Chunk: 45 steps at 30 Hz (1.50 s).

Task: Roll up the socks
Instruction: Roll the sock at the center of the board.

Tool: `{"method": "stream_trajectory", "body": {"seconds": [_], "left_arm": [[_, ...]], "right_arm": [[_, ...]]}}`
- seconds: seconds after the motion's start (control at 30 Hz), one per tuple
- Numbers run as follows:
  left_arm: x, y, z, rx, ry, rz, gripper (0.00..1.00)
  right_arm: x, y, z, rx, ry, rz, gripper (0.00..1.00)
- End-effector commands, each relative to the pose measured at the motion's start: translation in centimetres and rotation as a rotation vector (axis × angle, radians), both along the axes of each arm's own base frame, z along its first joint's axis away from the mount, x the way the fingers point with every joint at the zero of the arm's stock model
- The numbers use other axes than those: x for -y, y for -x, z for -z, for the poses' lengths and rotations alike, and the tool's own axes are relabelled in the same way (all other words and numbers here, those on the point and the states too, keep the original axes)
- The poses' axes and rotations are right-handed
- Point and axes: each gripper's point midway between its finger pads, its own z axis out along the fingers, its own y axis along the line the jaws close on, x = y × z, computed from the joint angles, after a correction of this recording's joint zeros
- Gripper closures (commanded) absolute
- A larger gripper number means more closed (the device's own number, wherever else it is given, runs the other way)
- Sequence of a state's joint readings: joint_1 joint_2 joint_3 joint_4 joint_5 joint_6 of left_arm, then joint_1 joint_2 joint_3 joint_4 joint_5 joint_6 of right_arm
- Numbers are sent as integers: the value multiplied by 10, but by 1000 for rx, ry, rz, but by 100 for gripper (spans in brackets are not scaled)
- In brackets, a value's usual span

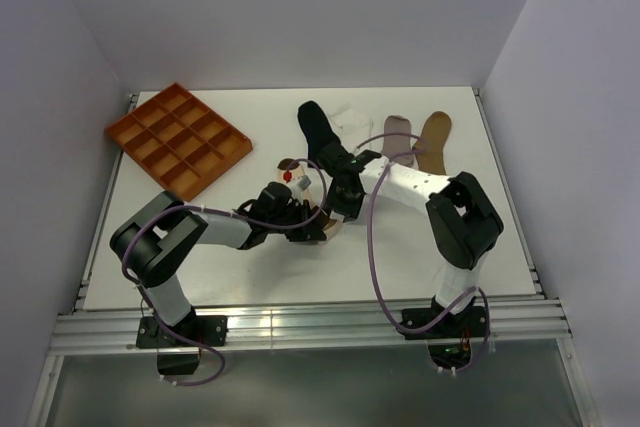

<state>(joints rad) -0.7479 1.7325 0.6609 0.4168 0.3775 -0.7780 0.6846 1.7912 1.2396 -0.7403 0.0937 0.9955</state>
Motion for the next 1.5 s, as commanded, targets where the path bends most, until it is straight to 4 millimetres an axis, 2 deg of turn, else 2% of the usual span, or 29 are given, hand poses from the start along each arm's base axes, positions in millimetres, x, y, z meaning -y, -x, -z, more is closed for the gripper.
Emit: {"method": "stream_trajectory", "body": {"seconds": [0.0,0.27,0.43,0.53,0.57,0.67,0.7,0.87,0.9,1.1,1.23,1.4,1.47], "left_arm": [[-9,10,10,-14,-58,17,100],[-9,11,11,-14,-64,13,100],[-9,9,11,-13,-69,9,100],[-8,9,11,-15,-66,10,100],[-8,9,12,-15,-67,9,100],[-9,8,12,-16,-67,9,100],[-9,9,13,-19,-70,9,100],[-11,8,11,-10,-69,-3,99],[-12,9,11,-9,-70,-6,99],[-18,7,1,31,-67,-38,87],[-18,6,-12,81,-56,-49,75],[-16,10,-24,130,-60,-51,68],[-18,11,-31,156,-58,-60,62]], "right_arm": [[-1,-6,5,14,6,32,52],[3,7,23,-42,30,8,57],[9,11,26,-60,68,-9,68],[11,12,27,-69,82,-17,78],[9,12,27,-77,81,-23,85],[8,11,29,-97,94,-39,94],[11,13,30,-108,110,-44,100],[13,10,34,-143,162,-86,100],[16,14,40,-176,188,-95,100],[14,15,49,-224,210,-129,100],[14,15,56,-250,230,-139,100],[18,17,61,-274,257,-165,100],[18,19,63,-284,259,-170,100]]}}
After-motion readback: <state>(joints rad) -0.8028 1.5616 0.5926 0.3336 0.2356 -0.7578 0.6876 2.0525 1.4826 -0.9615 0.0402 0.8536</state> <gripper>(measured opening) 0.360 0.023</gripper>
